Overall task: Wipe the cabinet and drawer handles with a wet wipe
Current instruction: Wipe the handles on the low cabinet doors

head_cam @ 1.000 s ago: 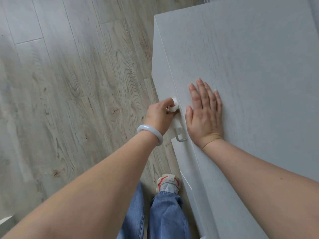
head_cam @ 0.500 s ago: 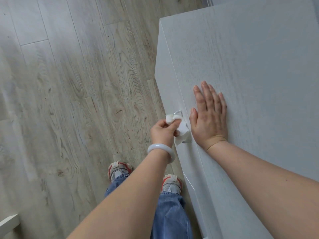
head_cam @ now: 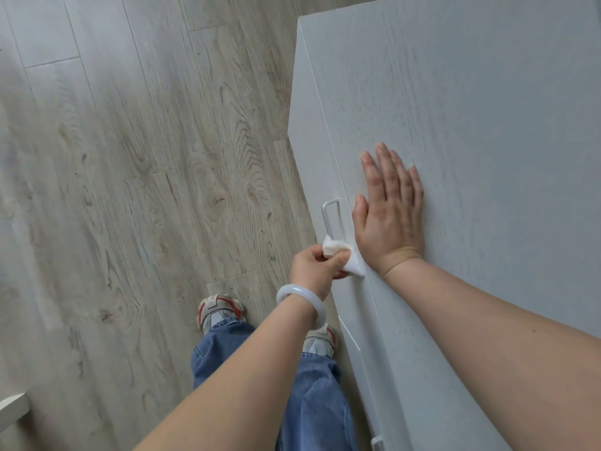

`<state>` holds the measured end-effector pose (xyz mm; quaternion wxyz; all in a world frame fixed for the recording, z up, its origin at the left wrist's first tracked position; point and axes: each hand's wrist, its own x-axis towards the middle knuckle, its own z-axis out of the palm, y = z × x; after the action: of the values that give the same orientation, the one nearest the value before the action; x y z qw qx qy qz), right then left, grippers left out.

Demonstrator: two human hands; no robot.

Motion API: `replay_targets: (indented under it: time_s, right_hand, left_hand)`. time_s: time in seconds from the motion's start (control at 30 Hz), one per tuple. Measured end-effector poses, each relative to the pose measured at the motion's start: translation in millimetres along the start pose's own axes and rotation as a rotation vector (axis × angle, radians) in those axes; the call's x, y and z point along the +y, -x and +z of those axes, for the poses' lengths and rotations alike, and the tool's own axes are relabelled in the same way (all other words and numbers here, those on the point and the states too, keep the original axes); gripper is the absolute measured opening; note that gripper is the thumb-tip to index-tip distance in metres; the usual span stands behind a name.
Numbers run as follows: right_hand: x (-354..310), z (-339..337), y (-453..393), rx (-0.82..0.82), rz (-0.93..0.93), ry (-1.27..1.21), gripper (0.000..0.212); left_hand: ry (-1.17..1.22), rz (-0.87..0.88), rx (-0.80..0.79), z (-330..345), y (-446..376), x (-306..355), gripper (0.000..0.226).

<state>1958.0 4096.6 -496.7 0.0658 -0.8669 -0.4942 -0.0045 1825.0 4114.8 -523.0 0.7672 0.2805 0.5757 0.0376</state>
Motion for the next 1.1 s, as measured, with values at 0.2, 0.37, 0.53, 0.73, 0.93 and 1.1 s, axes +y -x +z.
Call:
replay_targets:
  time_s: [0.2,0.37,0.53,0.73,0.93,1.1]
  right_hand:
    - [-0.5,0.5,-0.6,0.014,-0.005,-0.009,0.059]
    - [-0.1,1.3,0.7,0.026,-0.005,-0.007,0.058]
    - [0.1,1.0,-0.2,0.025,-0.001,-0.016,0.058]
    - [-1.0,0.4,-0.6,0.018,0.0,-0.03,0.058]
    - [0.3,-0.4,0.3,0.01,0.004,-0.019,0.059]
    - [-0.8,-1.0,-0.7,0.0,0.001,-0.022,0.059]
  left_hand:
    - [-0.055,0.012,0.001,1.5,0.1,-10.0,0.018]
    - [-0.168,0.019,-0.039,-4.0,-8.8,2.5,0.025]
    - [-0.332,0.04,-0.085,-14.6,-13.6,22.1,0.019]
    - [-0.284,0.119,-0.008,-22.7,-23.3,51.0,0.017]
    - [-0.238,-0.013,-0.045,-11.2,-3.0,8.9,0.014]
    - [-0.259,0.02,-0.05,-12.2,-7.2,14.7,0.015]
